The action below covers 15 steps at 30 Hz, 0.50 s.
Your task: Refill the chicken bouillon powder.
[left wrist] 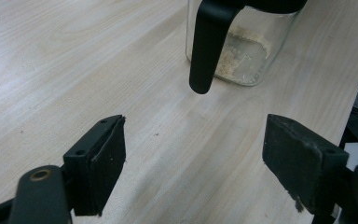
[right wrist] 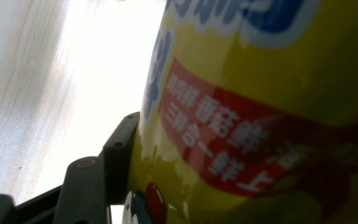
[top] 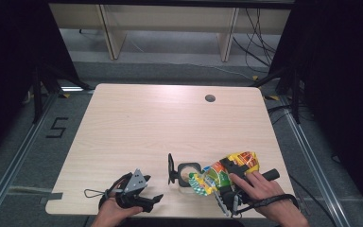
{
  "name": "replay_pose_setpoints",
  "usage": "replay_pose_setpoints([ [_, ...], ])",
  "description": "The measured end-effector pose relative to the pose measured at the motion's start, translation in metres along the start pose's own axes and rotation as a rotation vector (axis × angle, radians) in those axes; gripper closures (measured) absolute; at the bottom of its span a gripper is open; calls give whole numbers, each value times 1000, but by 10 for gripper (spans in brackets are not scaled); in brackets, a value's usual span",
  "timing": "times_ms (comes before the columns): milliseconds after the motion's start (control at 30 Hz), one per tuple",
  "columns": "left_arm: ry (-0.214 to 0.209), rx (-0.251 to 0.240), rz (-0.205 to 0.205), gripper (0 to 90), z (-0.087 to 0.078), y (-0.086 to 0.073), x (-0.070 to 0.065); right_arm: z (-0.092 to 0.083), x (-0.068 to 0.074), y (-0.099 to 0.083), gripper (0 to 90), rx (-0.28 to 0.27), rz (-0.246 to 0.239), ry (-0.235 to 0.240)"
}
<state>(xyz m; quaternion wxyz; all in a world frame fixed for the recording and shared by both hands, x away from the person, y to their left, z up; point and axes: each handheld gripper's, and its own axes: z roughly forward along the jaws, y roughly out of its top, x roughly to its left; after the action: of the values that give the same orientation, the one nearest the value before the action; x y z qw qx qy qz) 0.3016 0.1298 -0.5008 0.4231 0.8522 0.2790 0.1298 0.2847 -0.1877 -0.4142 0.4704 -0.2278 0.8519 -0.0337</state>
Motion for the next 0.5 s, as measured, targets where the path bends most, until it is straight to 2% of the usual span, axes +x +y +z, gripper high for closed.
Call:
replay_pose_setpoints([
  [133,8,15,11,209,-1,0,0,1,2,-1,397,-3,23,11],
  [167,5,4,7,209,0,0,0,1,4,-1,397,-8,62,5],
  [200,6,8,10,209,0,0,1,2,3,-1,397,-19,33,-5],
  [233,8,8,-6,209,0,0,0,2,2,-1,397,3,13,8],
  [267,10,16,-10,210,-1,0,0,2,2,-1,397,1,5,6],
  [333,10,15,-6,209,-1,0,0,2,3,-1,397,9,17,11],
  [400,6,-9,-20,209,1,0,-1,2,3,-1,397,6,7,6],
  [467,8,-2,-23,209,0,-1,-2,1,4,-1,397,19,17,11],
  [500,12,8,-9,209,0,0,-1,2,4,-1,397,14,19,10],
])
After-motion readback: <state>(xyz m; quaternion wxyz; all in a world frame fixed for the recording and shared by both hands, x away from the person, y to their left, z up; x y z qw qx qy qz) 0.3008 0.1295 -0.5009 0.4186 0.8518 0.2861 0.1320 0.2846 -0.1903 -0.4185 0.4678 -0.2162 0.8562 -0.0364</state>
